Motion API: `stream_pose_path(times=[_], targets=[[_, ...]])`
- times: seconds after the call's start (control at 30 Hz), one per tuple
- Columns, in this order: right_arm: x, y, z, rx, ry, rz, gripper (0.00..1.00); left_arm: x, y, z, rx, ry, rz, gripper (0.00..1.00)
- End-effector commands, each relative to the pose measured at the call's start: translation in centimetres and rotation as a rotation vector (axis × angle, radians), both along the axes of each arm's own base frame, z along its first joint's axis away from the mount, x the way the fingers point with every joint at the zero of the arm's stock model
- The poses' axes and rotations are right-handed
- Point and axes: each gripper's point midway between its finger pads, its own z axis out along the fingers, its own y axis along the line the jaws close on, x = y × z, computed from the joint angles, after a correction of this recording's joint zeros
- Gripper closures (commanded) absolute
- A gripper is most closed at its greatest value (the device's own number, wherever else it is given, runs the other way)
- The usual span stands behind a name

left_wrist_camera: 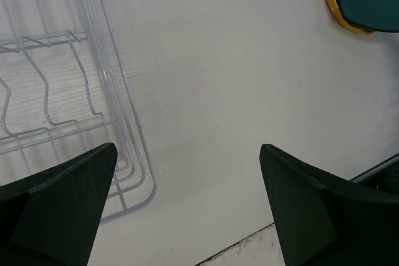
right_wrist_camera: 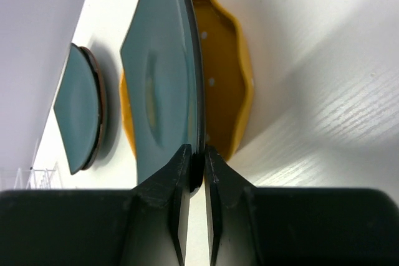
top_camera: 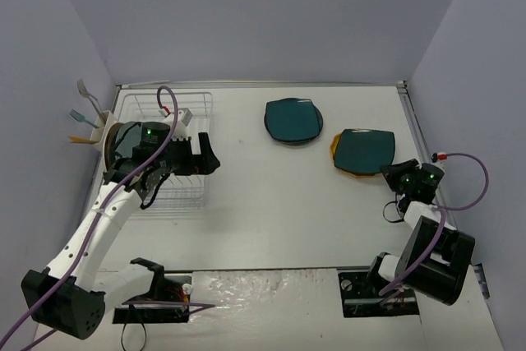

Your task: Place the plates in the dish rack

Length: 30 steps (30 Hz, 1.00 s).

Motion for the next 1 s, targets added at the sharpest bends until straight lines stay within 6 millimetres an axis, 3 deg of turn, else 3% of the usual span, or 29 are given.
stream_pose_path(times=[0.0,0.4,0.57,0.97], targets=[[2.0,0.1,6.0,-0.041,-0.179,0.057,1.00,1.2,-1.6,3.9,-0.092,-0.101,-0.012,0.03],[2.7,1.2,13.8,0.097,-0.432,0.038,1.00,3.1,-5.6,5.8,-0.286,-0.106,0.026,0.03],[2.7,1.8,15.2,0.110,-0.456,0.070,1.00,4.2,-7.6,6.1,-0.341,-0.101,0.020,0.03],[1.7,7.3,19.8,0.300,-0.600,0.269,1.00,8.4,-14.3,7.8,-0.469,-0.075,-0.042,0.03]])
